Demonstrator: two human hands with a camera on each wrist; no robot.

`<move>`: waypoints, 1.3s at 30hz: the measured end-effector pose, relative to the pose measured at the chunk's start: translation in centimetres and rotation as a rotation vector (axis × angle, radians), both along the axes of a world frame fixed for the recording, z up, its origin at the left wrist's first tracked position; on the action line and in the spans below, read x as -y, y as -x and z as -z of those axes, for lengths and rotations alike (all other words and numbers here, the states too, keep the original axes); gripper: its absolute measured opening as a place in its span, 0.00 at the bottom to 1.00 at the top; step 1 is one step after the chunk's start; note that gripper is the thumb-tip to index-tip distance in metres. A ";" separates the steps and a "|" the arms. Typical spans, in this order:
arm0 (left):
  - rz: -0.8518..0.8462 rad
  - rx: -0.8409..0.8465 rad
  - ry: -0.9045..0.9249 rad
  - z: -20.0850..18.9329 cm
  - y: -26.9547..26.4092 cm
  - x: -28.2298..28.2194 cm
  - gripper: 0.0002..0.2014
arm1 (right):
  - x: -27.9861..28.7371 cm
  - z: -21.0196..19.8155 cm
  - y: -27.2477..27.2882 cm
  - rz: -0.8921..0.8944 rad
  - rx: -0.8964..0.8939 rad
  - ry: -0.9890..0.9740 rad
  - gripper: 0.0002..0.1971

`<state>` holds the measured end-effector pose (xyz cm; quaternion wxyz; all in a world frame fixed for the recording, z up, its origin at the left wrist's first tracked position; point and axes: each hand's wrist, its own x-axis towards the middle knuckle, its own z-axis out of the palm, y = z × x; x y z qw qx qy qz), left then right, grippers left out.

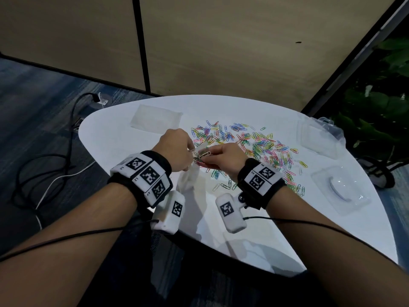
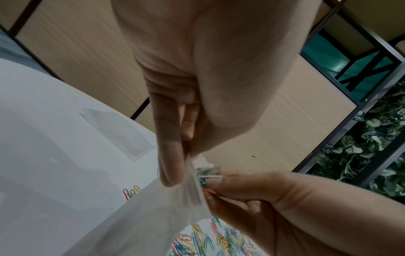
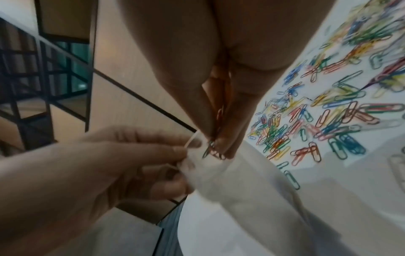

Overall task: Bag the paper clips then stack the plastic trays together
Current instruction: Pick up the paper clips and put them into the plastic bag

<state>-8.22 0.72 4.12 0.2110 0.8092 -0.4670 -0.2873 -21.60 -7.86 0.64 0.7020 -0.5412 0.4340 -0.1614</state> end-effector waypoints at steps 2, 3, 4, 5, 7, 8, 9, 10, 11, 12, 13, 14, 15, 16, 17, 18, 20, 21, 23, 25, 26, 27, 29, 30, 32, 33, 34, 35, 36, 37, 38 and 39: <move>0.015 -0.015 0.005 0.1 0.2 0.0 0.12 | -0.6 0.3 -0.6 0.000 -0.048 0.078 0.11; 0.025 -0.012 0.004 0.2 0.3 0.0 0.12 | -0.9 0.3 -0.8 -0.015 -0.066 0.108 0.09; 0.033 -0.005 0.003 0.2 0.4 0.0 0.12 | -1.1 0.4 -1.0 -0.032 -0.093 0.130 0.09; 0.036 -0.003 0.002 0.3 0.4 0.0 0.14 | -1.2 0.6 -1.1 -0.043 -0.124 0.156 0.09; 0.038 -0.023 0.006 0.5 0.3 0.0 0.14 | -1.2 0.9 -1.3 -0.070 -0.217 0.238 0.09; 0.038 -0.035 0.008 0.5 0.3 0.0 0.14 | -1.3 0.8 -1.4 -0.104 -0.267 0.287 0.07; 0.033 -0.043 0.010 0.5 0.2 0.0 0.13 | -1.3 0.9 -1.5 -0.154 -0.323 0.346 0.08; 0.025 -0.044 0.014 0.6 0.2 -0.1 0.13 | -1.4 0.8 -1.6 -0.216 -0.399 0.408 0.15; 0.016 -0.039 0.018 0.6 0.1 0.0 0.13 | -1.4 0.6 -1.6 -0.270 -0.497 0.471 0.20; 0.009 -0.033 0.019 0.7 0.0 0.0 0.13 | -1.5 0.3 -1.7 -0.299 -0.585 0.540 0.22; 0.006 -0.026 0.019 0.7 0.0 0.0 0.14 | -1.6 0.0 -1.6 -0.316 -0.637 0.609 0.22; 0.007 -0.018 0.016 0.7 0.0 0.0 0.14 | -1.7 -0.5 -1.5 -0.338 -0.648 0.675 0.21; 0.011 -0.005 0.011 0.7 0.0 0.1 0.15 | -1.8 -1.0 -1.4 -0.365 -0.627 0.734 0.18; 0.012 0.015 0.006 0.7 0.0 0.1 0.16 | -1.8 -1.5 -1.1 -0.380 -0.568 0.771 0.16; 0.010 0.040 0.001 0.6 -0.2 0.1 0.16 | -1.5 -1.9 -0.7 -0.354 -0.485 0.765 0.14; 0.005 0.063 -0.002 0.4 -0.4 0.1 0.16 | -0.7 -2.2 -0.3 -0.282 -0.401 0.711 0.14; -0.011 0.100 -0.007 0.1 -1.0 0.0 0.16 | 1.8 -2.4 1.2 -0.113 -0.321 0.637 0.12; -0.023 0.111 -0.010 -0.1 -1.4 -0.1 0.16 | 3.2 -2.0 2.0 -0.101 -0.393 0.657 0.10; -0.046 0.121 -0.013 -0.3 -1.9 -0.3 0.15 | 5.5 0.2 4.0 -0.283 -0.773 0.747 0.16; -0.050 0.124 -0.013 -0.5 -2.0 -0.4 0.15 | 6.1 3.5 5.3 -0.494 -1.026 0.725 0.31; -0.049 0.123 -0.014 -0.5 -2.0 -0.4 0.15 | 5.8 5.1 5.4 -0.568 -1.045 0.720 0.36; -0.046 0.117 -0.016 -0.5 -1.9 -0.3 0.16 | 5.4 6.4 5.2 -0.623 -1.038 0.740 0.40; -0.039 0.109 -0.020 -0.5 -1.8 -0.2 0.16 | 4.6 8.5 4.2 -0.679 -1.020 0.817 0.41; -0.033 0.109 -0.022 -0.4 -1.7 -0.2 0.16 | 4.2 9.2 3.4 -0.703 -1.023 0.870 0.39; -0.023 0.112 -0.024 -0.3 -1.7 -0.2 0.16 | 3.5 9.8 1.8 -0.761 -1.050 0.999 0.31; -0.020 0.114 -0.026 -0.2 -1.8 -0.3 0.16 | 3.3 10.0 1.2 -0.782 -1.054 1.063 0.27; -0.019 0.115 -0.027 -0.2 -1.9 -0.3 0.16 | 3.2 10.1 0.7 -0.786 -1.049 1.118 0.24; -0.019 0.115 -0.028 -0.1 -2.0 -0.3 0.16 | 3.1 10.1 0.4 -0.778 -1.045 1.159 0.19; -0.018 0.115 -0.028 -0.1 -2.0 -0.4 0.15 | 3.2 10.2 0.3 -0.758 -1.033 1.190 0.16; -0.017 0.116 -0.028 -0.1 -2.1 -0.4 0.15 | 3.2 10.0 0.3 -0.740 -1.030 1.203 0.13; -0.015 0.116 -0.027 -0.2 -2.1 -0.4 0.15 | 3.2 9.7 0.5 -0.725 -1.027 1.205 0.12; -0.015 0.113 -0.026 -0.2 -2.1 -0.3 0.15 | 3.4 9.5 0.7 -0.712 -1.024 1.195 0.11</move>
